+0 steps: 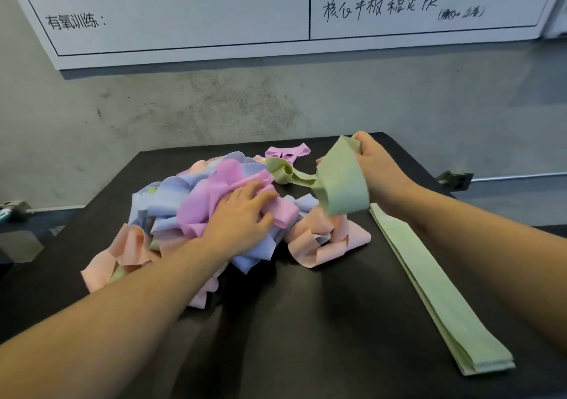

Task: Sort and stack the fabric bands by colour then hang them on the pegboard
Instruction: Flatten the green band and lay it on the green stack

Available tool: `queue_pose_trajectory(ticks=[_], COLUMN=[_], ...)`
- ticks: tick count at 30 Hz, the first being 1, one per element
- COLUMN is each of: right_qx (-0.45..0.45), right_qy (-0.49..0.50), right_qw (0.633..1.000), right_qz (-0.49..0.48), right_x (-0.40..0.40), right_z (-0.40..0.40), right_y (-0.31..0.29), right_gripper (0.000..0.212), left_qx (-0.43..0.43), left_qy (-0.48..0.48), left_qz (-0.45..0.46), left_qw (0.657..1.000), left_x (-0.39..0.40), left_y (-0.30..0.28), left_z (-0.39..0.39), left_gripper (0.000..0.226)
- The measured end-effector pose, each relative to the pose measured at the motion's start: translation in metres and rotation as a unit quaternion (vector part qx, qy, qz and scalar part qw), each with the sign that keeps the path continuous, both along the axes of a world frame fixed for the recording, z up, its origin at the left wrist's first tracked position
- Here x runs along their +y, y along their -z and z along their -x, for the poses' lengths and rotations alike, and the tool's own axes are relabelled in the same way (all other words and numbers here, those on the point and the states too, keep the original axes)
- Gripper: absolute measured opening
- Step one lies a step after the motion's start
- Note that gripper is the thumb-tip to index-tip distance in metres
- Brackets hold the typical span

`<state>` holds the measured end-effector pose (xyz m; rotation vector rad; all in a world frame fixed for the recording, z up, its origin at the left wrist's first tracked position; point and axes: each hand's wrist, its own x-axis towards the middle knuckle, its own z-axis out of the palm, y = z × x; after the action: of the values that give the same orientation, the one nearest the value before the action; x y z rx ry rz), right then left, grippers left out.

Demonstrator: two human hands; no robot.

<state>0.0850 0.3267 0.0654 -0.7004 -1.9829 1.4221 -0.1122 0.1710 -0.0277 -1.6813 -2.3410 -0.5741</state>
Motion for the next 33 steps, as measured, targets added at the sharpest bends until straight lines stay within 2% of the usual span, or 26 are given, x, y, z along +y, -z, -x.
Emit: queue_pose_trajectory(ticks=[2,4,6,8,10,11,13,15,18,20,22,25,29,31,33], right_qx=[-0.033,-0.073,-0.108,-0.121,-0.136,-0.143,-0.154,-0.167,-0.176,-0.144,-0.123,-0.112,-0.038,-0.013,0.005], right_qy=[0.028,0.031,0.025,0.024,0.031,0.039,0.053,0.059,0.041,-0.001,-0.042,-0.069,-0.075,-0.094,-0.113], right_qw=[0.998,0.99,0.983,0.981,0.978,0.976,0.973,0.968,0.964,0.98,0.989,0.991,0.994,0.986,0.977], right_qz=[-0.056,-0.114,-0.149,-0.152,-0.155,-0.159,-0.163,-0.175,-0.198,-0.139,-0.076,-0.032,0.075,0.135,0.181], right_x=[-0.009,-0.021,-0.032,-0.043,-0.053,-0.058,-0.067,-0.076,-0.093,-0.104,-0.112,-0.122,-0.141,-0.151,-0.162], right_z=[-0.011,-0.024,-0.036,-0.049,-0.062,-0.068,-0.081,-0.094,-0.113,-0.127,-0.144,-0.167,-0.186,-0.193,-0.198], right_y=[-0.007,-0.012,-0.016,-0.02,-0.025,-0.027,-0.032,-0.035,-0.04,-0.043,-0.048,-0.053,-0.054,-0.055,-0.057], right_gripper=[0.016,0.012,0.013,0.014,0.014,0.013,0.012,0.015,0.02,0.02,0.018,0.016,0.022,0.024,0.021], left_qx=[0.053,0.011,-0.171,-0.384,-0.509,-0.528,-0.506,-0.493,-0.492,-0.498,-0.51,-0.512,-0.457,-0.422,-0.412], left_qy=[0.006,0.018,0.042,0.068,0.061,0.063,0.075,0.076,0.081,0.056,0.037,0.079,0.103,0.099,0.088], left_qz=[-0.034,-0.106,-0.192,-0.247,-0.253,-0.244,-0.222,-0.208,-0.218,-0.23,-0.232,-0.182,-0.079,-0.059,-0.069], left_qw=[0.998,0.994,0.966,0.887,0.821,0.811,0.83,0.842,0.839,0.834,0.828,0.836,0.88,0.899,0.904], left_x=[0.002,0.0,-0.007,-0.017,-0.028,-0.035,-0.05,-0.061,-0.07,-0.078,-0.093,-0.117,-0.142,-0.149,-0.157], left_y=[-0.013,-0.025,-0.04,-0.054,-0.063,-0.065,-0.068,-0.07,-0.07,-0.077,-0.088,-0.103,-0.119,-0.121,-0.126], left_z=[-0.017,-0.039,-0.071,-0.103,-0.13,-0.141,-0.163,-0.185,-0.209,-0.217,-0.22,-0.219,-0.228,-0.231,-0.236], left_gripper=[0.06,0.054,0.044,0.035,0.036,0.046,0.073,0.08,0.065,0.039,0.024,0.027,0.028,0.022,0.016])
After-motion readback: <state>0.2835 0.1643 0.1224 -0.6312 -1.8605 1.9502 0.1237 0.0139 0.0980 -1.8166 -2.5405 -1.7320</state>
